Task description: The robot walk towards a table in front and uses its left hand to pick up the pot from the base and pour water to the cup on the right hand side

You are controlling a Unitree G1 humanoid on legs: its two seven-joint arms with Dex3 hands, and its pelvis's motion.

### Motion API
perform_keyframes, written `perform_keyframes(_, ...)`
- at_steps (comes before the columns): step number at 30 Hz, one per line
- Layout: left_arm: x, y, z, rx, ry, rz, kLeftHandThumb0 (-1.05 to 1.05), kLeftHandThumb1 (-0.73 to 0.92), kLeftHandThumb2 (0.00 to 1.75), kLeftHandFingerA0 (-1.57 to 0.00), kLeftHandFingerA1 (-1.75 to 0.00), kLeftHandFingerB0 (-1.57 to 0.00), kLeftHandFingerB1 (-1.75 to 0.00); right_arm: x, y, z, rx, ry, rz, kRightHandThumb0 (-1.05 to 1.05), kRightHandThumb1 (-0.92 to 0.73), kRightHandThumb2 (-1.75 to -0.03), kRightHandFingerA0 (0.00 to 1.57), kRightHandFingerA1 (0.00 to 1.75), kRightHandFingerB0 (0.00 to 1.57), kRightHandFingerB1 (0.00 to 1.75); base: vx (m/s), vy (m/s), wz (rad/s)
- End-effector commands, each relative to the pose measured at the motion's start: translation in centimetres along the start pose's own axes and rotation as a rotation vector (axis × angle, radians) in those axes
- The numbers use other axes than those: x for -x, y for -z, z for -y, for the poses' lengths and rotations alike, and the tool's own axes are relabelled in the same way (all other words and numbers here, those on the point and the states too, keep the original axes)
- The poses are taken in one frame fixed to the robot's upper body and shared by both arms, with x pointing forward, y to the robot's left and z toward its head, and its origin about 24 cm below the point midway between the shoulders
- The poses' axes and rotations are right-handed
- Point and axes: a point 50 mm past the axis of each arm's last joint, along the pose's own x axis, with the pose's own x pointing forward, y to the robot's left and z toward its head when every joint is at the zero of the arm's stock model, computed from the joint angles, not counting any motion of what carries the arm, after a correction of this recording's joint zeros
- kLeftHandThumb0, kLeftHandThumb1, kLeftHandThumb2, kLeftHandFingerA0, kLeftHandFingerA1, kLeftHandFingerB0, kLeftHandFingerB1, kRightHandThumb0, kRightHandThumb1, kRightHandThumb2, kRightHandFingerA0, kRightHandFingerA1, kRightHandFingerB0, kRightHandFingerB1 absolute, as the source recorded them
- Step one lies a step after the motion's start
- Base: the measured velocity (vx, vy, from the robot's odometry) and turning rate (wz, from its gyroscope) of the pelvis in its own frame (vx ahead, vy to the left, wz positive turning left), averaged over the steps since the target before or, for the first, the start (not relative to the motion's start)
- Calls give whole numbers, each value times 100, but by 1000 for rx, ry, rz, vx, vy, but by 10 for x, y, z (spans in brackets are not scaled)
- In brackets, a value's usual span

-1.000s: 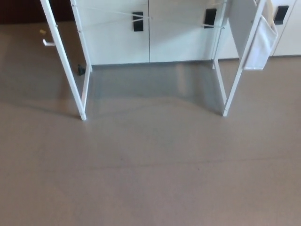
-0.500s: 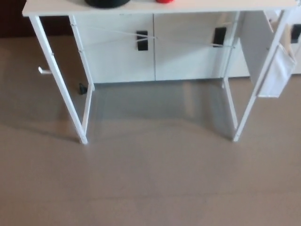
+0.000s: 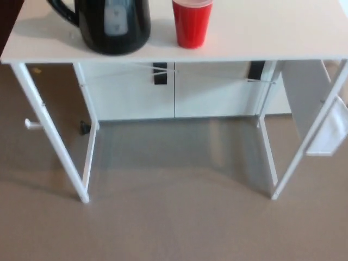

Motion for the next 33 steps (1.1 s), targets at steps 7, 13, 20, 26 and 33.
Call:
perform_keyframes(7, 2, -1, -8, -12, -8, -5, 6, 54, 55, -46, -42, -38, -37, 1, 1, 4, -6, -1, 18, -13, -41, -86, 32, 58, 21, 54, 374, 107, -4)
perform_keyframes(13, 3, -1, -8, -19, -5, -4, 7, 54, 55, -47, -42, -39, -37, 1, 3, 4, -17, 7, 3, -18, -59, -57, 40, 45, 30, 41, 418, -59, 24)
perform_keyframes(20, 4, 0, -9, -12, -2, -8, 7, 55, 56, -47, -42, -37, -36, 2, 5, 5, -62, 12, -3, -16, -57, -56, 42, 45, 31, 41, 478, -79, 30)
perform_keyframes(26, 2, -1, -8, 11, -7, -4, 9, 54, 56, -47, -43, -39, -38, 3, 6, 6, -52, 8, -2, -19, -57, -56, 43, 45, 32, 41, 259, -6, -22)
perform_keyframes(33, -1, -6, -7, 12, -2, -4, 9, 55, 56, -46, -42, -38, -37, 2, 4, 5, -37, 3, 5, -19, -58, -57, 42, 45, 32, 42, 410, 202, -11)
